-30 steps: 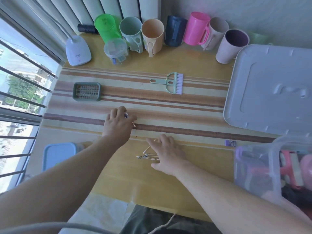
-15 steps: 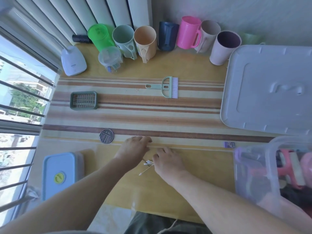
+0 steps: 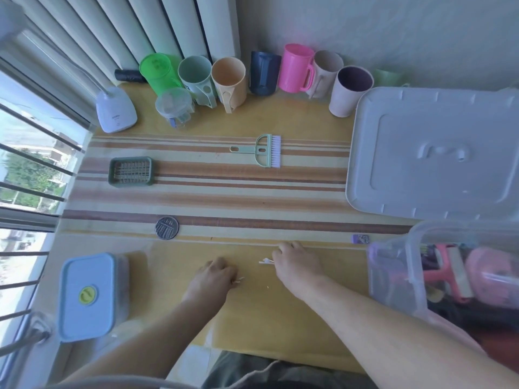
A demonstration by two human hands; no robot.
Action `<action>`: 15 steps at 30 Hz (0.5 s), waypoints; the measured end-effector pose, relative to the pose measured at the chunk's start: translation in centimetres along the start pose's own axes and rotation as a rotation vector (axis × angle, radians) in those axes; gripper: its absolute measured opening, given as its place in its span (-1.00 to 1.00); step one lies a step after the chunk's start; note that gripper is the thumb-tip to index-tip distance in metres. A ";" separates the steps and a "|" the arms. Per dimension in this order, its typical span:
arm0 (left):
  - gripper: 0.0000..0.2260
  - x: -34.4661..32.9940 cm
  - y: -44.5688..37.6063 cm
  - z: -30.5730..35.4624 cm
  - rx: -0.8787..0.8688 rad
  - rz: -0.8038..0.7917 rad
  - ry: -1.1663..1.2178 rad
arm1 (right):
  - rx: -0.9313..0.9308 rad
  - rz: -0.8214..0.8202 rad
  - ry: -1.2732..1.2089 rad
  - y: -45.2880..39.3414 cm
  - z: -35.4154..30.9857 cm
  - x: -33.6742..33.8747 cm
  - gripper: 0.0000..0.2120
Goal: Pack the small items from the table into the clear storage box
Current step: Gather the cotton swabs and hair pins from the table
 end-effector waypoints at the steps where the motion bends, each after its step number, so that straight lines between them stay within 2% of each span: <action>1: -0.81 -0.1 0.2 0.0 -0.012 0.029 -0.031 | -0.013 0.000 -0.017 0.2 0.2 0.3 -0.75; 3: -0.72 0.2 0.6 0.3 -0.035 0.108 -0.112 | -0.021 0.027 -0.055 0.8 0.1 1.2 -0.74; 5: -0.73 0.8 1.0 0.8 -0.062 0.157 -0.172 | -0.009 0.073 -0.104 1.4 -0.3 2.7 -0.77; 8: -0.82 1.5 1.3 1.0 -0.001 0.120 -0.210 | 0.067 0.212 -0.199 3.9 -0.9 6.4 -0.91; 10: -0.88 2.2 1.2 1.7 0.085 0.105 -0.145 | 0.140 0.308 -0.296 7.4 -0.8 9.1 -0.85; 13: -0.94 5.5 0.8 6.0 0.122 0.125 0.084 | 0.249 0.445 -0.412 13.9 1.0 11.9 -0.81; 15: -0.90 10.2 0.5 11.3 0.060 0.276 0.231 | 0.277 0.541 -0.475 18.4 4.0 12.6 -0.84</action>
Point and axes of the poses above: each hand's wrist, its own y-axis away from the middle knuckle, its own x-axis out of the back of the hand, z = x × y, the point moved 7 cm from there along -y, towards the middle knuckle, and after that the axes turned 3 degrees about -y, right-handed, at the moved point
